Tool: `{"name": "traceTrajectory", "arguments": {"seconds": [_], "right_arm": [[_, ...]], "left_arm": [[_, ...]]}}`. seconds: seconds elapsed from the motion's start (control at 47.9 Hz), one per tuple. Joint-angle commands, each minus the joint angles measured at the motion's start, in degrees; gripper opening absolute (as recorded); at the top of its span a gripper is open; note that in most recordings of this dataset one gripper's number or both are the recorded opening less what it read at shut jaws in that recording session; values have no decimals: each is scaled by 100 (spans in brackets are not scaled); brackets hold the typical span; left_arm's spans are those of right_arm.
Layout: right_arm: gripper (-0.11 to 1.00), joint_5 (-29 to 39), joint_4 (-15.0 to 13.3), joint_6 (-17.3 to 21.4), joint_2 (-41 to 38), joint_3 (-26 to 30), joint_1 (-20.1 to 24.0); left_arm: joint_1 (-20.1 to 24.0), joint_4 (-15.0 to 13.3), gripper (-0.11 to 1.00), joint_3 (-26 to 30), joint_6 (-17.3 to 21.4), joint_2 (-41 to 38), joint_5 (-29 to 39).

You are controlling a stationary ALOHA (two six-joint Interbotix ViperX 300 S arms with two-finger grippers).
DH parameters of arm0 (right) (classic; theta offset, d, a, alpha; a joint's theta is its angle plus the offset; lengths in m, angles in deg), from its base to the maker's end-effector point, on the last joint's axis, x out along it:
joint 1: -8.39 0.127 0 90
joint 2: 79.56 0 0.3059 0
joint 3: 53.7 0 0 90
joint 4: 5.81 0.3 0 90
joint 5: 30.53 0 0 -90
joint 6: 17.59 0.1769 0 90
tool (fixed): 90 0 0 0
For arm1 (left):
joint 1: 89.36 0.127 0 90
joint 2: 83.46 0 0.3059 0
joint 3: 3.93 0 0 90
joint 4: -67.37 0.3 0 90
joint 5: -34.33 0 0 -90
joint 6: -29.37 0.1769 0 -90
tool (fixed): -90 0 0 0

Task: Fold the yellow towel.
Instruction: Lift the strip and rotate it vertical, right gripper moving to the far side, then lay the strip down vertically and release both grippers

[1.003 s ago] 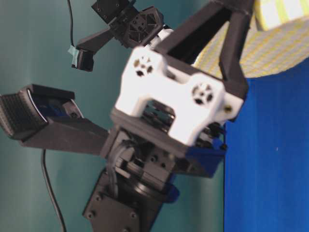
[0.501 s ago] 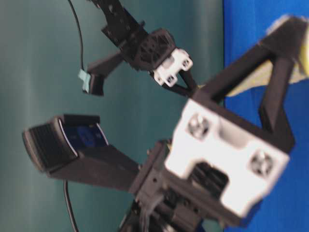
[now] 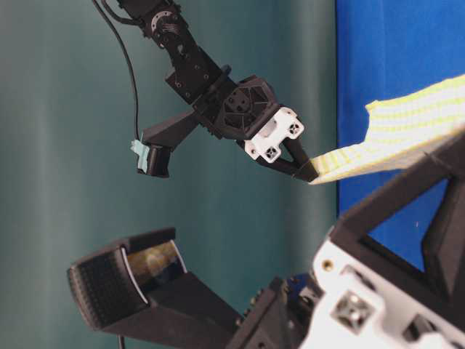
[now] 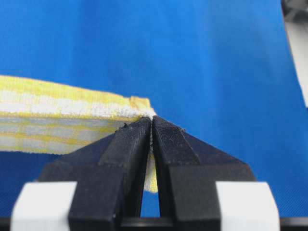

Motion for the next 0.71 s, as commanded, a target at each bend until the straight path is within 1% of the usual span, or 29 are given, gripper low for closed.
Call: {"name": "traceTrajectory", "arguments": {"seconds": [0.0, 0.209, 0.251, 0.293, 0.313, 0.355, 0.418, 0.439, 0.481, 0.501, 0.543, 0.585, 0.69], "right_arm": [[4, -79, -18, 0, 79, 158, -35], [5, -141, -44, -18, 70, 158, 18], [7, -158, -70, -18, 62, 158, 44], [14, -167, -105, -18, 53, 158, 70], [20, -176, -123, -18, 62, 158, 79], [31, -185, -149, -18, 53, 158, 114], [47, -237, -185, -18, 53, 158, 158], [51, -246, -193, -9, 53, 158, 167], [55, -255, -211, -18, 62, 158, 185], [56, -246, -237, -9, 62, 158, 185], [57, -237, -255, -9, 88, 158, 176], [57, -229, -264, -9, 123, 141, 185], [57, -158, -281, -9, 316, 88, 176]], "left_arm": [[-79, 18, 2, 44, 26, 202, -18], [-62, 9, 2, 53, 44, 176, 9], [-53, 18, 2, 62, 44, 176, 9], [-44, 18, 4, 62, 35, 167, 9], [-44, 18, 6, 70, 35, 167, 18], [-35, 18, 14, 70, 9, 176, 9], [-26, 18, 30, 62, 9, 176, 18], [-26, 18, 36, 62, 9, 185, 18], [-35, 18, 48, 44, 9, 202, 35], [-26, 18, 56, 35, 18, 220, 53], [-26, 18, 65, 26, 18, 272, 132], [-18, 18, 67, 9, 18, 334, 229], [35, 18, 62, -44, 53, 615, 589]]}}
